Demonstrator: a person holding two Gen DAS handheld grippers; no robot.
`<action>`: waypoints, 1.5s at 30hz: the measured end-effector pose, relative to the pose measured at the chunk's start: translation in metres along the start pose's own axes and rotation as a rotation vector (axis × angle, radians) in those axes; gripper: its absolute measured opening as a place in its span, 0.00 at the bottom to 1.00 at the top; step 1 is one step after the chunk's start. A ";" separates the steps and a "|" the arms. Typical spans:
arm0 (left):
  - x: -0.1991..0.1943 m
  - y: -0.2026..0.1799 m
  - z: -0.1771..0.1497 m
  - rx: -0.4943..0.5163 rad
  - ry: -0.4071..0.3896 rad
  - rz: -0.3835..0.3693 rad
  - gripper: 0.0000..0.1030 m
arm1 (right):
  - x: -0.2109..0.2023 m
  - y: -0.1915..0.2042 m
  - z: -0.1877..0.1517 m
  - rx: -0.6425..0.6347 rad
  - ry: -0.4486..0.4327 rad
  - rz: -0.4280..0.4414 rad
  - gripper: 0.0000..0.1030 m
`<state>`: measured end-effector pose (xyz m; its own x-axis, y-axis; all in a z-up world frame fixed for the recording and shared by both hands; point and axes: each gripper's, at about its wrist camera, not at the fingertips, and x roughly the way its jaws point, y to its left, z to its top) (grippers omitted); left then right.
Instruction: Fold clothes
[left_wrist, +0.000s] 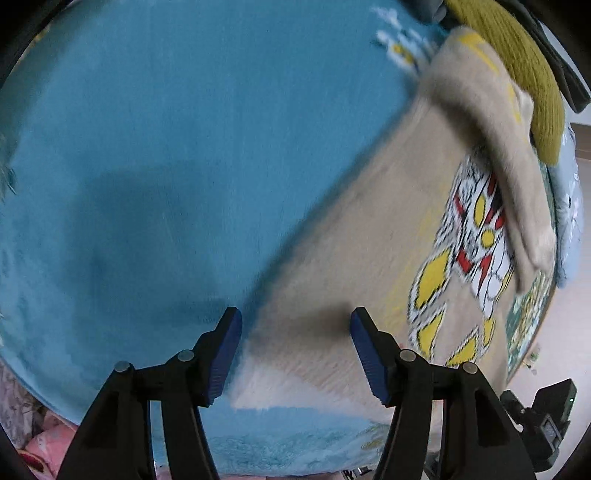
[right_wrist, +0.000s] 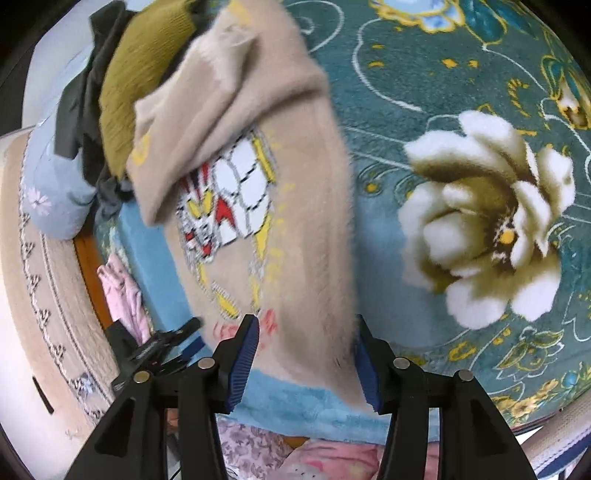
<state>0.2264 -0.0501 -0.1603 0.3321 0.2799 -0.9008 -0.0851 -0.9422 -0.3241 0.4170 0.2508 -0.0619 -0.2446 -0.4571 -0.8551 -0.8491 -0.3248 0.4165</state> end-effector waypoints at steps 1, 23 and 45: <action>0.002 0.002 -0.003 -0.004 0.007 -0.015 0.60 | -0.001 0.001 -0.004 -0.012 0.004 0.005 0.52; 0.004 0.021 -0.069 -0.027 -0.022 -0.028 0.14 | -0.003 -0.016 -0.031 0.004 -0.041 -0.158 0.22; 0.001 -0.016 -0.115 0.036 -0.051 0.030 0.08 | 0.022 -0.034 -0.038 0.051 0.016 -0.060 0.10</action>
<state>0.3361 -0.0562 -0.1226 0.2805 0.2619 -0.9234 -0.1283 -0.9432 -0.3065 0.4586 0.2202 -0.0836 -0.1851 -0.4518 -0.8727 -0.8848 -0.3099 0.3481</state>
